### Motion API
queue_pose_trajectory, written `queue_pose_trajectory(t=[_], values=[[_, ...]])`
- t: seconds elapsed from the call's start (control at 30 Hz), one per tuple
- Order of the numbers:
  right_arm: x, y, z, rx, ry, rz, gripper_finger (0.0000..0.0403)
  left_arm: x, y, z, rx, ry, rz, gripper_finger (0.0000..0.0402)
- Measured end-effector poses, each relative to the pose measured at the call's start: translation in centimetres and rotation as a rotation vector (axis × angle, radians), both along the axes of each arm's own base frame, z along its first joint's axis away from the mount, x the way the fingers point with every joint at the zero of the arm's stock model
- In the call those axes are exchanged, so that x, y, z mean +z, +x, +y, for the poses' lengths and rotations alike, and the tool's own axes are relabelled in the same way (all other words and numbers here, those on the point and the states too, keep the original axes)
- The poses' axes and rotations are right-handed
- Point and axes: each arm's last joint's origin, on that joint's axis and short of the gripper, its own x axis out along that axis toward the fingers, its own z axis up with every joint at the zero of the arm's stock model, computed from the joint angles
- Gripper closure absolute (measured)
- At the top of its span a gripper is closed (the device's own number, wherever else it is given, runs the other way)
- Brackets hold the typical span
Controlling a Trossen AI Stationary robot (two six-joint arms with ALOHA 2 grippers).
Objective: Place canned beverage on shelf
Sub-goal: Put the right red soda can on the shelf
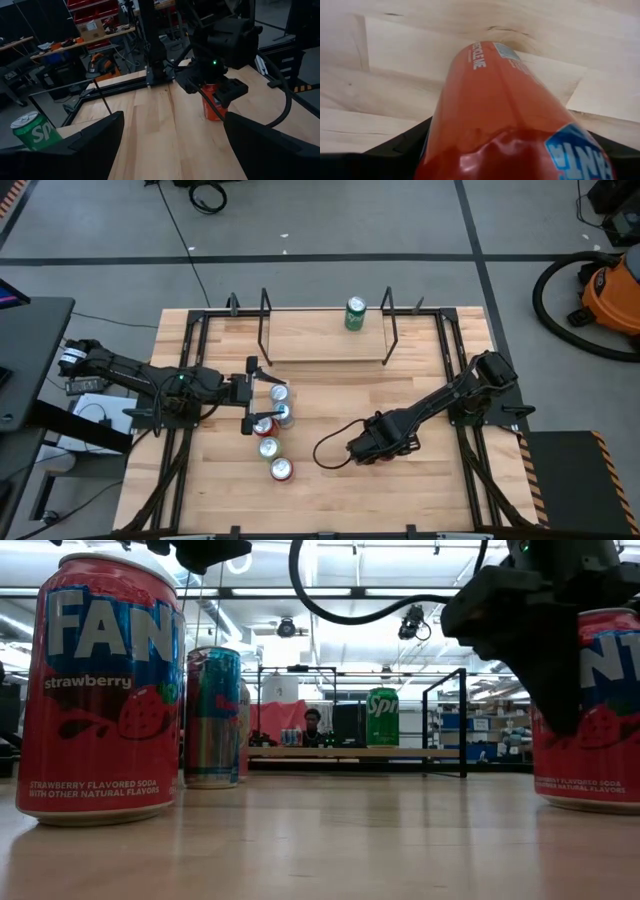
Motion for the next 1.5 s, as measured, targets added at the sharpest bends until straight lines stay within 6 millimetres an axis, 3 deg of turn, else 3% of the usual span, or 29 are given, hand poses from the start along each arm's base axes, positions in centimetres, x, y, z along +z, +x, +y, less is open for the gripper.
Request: queue_pose_trajectory(t=[0.5, 0.73, 1.07, 1.3, 1.5], values=[[1.0, 0.5, -0.5, 0.051, 0.001, -0.002, 0.0080, -0.1, 0.0, 0.0, 0.001, -0.005, 0.007, 0.0047], [2.2, 1.4, -1.7, 0.098, -0.003, -0.027, 0.0080, -0.2, 0.0, 0.0, 0.002, -0.004, 0.024, 0.0047], [3.6, 3.3, -7.0, 0.181, -0.016, -0.064, 0.0079, -0.4, 0.0, 0.0, 0.008, -0.036, 0.044, 0.0047], [3.6, 4.0, -11.9, 0.242, -0.035, -0.102, 0.0078, -1.3, -0.2, 0.1, 0.014, -0.031, 0.131, 0.0047], [3.8, 4.4, -14.7, 0.271, -0.047, -0.149, 0.0078, -1.5, -0.3, 0.1, 0.021, -0.031, 0.158, 0.0047]])
